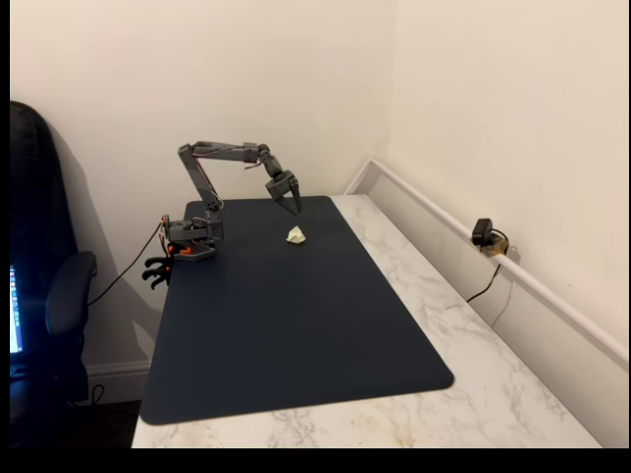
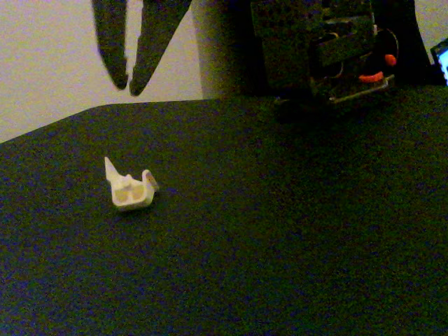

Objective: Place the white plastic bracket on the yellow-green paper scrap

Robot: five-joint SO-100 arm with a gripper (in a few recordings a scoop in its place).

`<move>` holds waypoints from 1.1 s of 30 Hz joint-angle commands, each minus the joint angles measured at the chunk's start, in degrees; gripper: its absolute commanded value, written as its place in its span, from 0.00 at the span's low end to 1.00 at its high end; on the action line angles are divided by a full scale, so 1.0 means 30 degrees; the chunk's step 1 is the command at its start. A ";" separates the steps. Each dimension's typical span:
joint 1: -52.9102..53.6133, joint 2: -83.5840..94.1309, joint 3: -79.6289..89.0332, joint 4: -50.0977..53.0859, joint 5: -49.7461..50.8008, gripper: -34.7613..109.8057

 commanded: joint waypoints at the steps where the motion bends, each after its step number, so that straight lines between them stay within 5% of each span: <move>1: -0.0967 0.3223 0.2402 -0.0703 -0.2607 0.29; 12: -0.2637 1.3096 1.1162 0.0059 -0.2549 0.32; 27: -0.1699 1.4590 1.3242 -0.1143 -0.0352 0.24; 33: -0.1377 2.0039 1.5293 0.1670 -0.2197 0.24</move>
